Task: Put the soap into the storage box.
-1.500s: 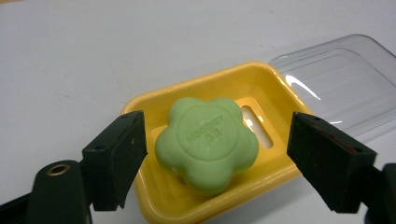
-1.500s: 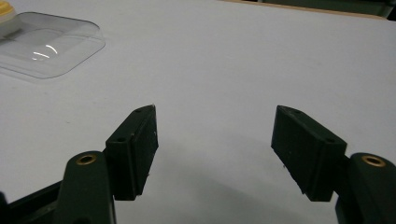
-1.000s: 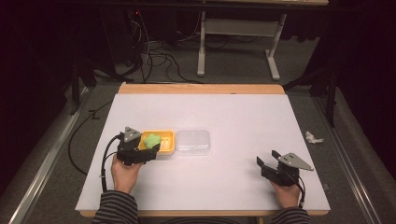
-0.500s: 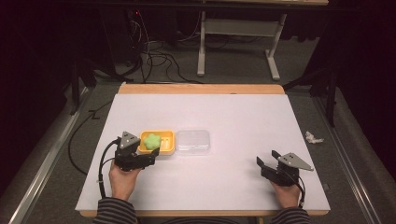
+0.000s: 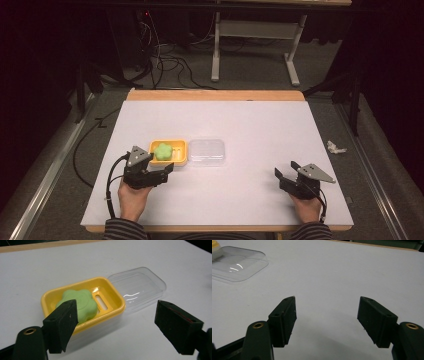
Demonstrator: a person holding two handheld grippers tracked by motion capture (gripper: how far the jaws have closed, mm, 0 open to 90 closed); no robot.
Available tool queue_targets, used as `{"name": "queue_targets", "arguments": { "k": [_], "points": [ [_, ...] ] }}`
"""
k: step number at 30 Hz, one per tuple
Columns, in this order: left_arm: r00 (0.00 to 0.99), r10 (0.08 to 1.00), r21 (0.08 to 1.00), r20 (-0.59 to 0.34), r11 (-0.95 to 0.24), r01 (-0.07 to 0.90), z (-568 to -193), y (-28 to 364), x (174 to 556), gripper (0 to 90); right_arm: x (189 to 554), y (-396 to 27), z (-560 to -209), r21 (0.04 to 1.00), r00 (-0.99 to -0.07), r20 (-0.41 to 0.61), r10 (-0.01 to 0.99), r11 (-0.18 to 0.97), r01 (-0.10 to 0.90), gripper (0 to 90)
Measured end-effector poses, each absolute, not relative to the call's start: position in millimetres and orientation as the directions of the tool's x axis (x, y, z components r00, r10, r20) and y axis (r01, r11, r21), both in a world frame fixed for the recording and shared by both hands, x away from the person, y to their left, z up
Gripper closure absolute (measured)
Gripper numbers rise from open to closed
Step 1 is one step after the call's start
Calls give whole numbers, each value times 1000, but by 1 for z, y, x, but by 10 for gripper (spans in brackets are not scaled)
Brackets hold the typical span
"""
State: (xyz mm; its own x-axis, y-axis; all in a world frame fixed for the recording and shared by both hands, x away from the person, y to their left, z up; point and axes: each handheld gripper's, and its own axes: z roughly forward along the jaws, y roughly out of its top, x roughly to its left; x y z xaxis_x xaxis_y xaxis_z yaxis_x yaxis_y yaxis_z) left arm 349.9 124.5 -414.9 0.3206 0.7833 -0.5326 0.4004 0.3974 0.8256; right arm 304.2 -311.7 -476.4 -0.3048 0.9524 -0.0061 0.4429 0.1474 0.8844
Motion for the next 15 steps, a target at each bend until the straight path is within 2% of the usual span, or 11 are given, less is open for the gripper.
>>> {"name": "queue_targets", "arguments": {
  "k": [15],
  "points": [
    [360, 766, 823, -533, 370, 430, -419, 104, 341, 191, 304, -312, -476, 887, -304, -2, 953, 142, 440, 321]
  ]
}}
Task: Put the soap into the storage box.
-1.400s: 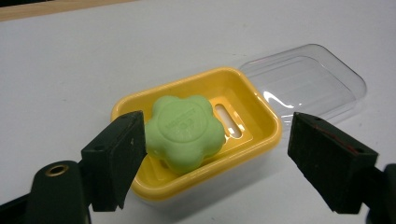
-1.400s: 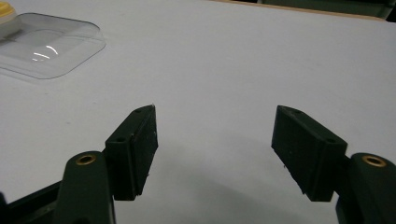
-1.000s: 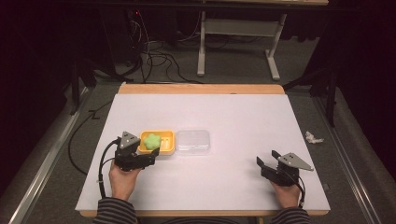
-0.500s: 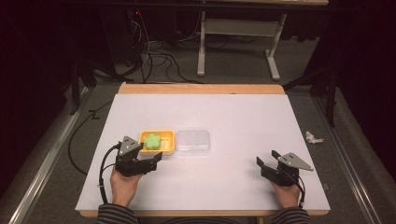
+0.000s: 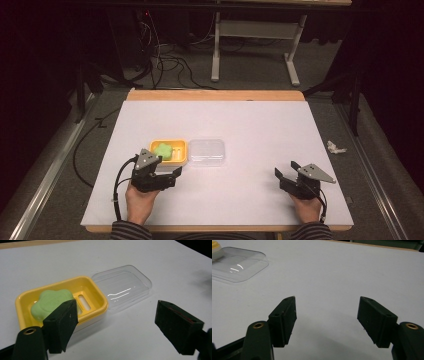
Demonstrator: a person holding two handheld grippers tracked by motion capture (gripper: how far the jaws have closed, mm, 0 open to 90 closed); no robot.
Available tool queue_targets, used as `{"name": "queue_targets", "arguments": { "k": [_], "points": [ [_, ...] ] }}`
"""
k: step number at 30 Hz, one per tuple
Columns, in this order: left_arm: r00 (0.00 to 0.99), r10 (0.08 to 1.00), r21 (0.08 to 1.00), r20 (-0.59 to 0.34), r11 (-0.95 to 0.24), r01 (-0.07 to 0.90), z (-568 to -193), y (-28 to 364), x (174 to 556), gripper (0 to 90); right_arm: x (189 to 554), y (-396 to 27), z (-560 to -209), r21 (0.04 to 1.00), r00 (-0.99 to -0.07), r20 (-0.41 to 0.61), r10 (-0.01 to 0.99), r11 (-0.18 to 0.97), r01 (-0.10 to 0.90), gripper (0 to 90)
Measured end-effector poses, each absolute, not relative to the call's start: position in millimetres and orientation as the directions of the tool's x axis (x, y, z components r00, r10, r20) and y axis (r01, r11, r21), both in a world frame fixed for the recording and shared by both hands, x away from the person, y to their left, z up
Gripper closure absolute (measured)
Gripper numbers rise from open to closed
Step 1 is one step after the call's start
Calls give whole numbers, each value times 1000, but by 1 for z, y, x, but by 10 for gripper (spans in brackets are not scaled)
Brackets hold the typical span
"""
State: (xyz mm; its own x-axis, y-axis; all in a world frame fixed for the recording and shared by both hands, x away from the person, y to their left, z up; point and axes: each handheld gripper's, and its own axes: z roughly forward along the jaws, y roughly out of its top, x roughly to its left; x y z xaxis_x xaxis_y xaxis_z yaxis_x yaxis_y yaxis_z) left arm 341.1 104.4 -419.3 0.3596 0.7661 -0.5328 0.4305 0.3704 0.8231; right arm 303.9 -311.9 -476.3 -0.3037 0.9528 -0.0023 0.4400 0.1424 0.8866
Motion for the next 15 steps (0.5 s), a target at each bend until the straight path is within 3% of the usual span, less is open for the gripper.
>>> {"name": "queue_targets", "arguments": {
  "k": [15],
  "points": [
    [388, 761, 826, -521, 334, 454, -426, 86, 335, 188, 305, -312, -476, 884, -306, -6, 952, 148, 444, 322]
  ]
}}
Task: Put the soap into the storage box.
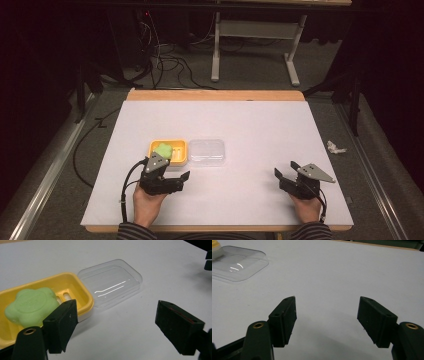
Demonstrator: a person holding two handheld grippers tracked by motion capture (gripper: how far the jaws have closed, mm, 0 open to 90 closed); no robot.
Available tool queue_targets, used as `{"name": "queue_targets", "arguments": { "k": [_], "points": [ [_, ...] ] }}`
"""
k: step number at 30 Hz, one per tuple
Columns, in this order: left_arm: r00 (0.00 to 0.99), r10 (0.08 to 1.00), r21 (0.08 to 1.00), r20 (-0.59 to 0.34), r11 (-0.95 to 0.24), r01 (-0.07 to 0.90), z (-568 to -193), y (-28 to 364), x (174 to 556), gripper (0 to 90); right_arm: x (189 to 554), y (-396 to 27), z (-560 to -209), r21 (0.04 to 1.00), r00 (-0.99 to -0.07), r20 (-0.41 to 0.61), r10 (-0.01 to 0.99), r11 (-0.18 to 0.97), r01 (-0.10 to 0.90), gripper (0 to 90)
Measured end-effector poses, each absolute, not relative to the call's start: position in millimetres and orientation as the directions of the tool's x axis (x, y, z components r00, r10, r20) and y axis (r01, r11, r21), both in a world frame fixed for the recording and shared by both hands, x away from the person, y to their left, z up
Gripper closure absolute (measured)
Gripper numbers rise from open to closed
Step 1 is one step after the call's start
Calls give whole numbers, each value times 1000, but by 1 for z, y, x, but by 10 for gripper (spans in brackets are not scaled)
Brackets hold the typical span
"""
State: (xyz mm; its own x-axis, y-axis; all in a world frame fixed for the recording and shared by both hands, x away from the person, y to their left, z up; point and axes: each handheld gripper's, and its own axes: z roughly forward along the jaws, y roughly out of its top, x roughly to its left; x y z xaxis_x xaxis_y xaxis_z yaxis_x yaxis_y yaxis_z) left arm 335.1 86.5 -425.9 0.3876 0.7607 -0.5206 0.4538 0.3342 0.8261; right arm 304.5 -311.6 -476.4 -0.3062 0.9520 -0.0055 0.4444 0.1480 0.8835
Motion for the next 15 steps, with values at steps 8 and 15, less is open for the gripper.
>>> {"name": "queue_targets", "arguments": {
  "k": [8, 15],
  "points": [
    [401, 759, 828, -513, 313, 466, -429, 76, 333, 188, 305, -312, -476, 883, -307, -4, 952, 147, 445, 321],
    [408, 760, 831, -506, 303, 467, -432, 68, 333, 188, 305, -312, -476, 884, -307, -4, 952, 147, 443, 322]
  ]
}}
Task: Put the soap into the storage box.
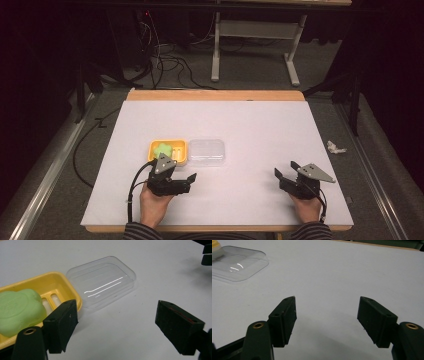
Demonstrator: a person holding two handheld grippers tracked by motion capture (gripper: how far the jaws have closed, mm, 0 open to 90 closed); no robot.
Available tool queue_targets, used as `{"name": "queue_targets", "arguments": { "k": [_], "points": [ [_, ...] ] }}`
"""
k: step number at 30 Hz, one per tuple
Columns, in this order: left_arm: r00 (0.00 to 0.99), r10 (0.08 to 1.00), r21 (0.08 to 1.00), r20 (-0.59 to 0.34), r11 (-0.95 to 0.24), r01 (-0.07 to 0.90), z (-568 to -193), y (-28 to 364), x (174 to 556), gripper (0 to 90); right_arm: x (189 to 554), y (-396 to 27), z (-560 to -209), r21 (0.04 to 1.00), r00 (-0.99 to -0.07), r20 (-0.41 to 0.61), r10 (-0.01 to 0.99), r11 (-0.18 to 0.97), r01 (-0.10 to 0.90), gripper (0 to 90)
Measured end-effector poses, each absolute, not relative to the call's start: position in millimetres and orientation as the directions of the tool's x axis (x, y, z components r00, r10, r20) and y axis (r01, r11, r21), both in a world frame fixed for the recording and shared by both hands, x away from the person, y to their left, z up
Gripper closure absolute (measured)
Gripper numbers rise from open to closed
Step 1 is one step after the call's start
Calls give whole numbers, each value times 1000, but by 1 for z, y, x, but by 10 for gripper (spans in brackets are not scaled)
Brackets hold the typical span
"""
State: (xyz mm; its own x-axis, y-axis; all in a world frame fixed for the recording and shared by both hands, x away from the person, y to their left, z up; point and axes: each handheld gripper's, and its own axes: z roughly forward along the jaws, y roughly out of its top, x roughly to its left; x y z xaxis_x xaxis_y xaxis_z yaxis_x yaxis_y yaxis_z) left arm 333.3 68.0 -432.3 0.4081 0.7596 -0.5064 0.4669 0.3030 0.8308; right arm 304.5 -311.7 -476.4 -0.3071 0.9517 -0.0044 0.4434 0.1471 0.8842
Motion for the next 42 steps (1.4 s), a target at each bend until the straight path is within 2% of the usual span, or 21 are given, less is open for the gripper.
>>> {"name": "queue_targets", "arguments": {
  "k": [24, 42],
  "points": [
    [418, 788, 845, -452, 228, 484, -454, 46, 338, 188, 304, -312, -476, 885, -308, -6, 951, 148, 441, 322],
    [416, 783, 832, -463, 221, 509, -463, 36, 341, 190, 303, -312, -476, 889, -306, -5, 952, 145, 435, 321]
  ]
}}
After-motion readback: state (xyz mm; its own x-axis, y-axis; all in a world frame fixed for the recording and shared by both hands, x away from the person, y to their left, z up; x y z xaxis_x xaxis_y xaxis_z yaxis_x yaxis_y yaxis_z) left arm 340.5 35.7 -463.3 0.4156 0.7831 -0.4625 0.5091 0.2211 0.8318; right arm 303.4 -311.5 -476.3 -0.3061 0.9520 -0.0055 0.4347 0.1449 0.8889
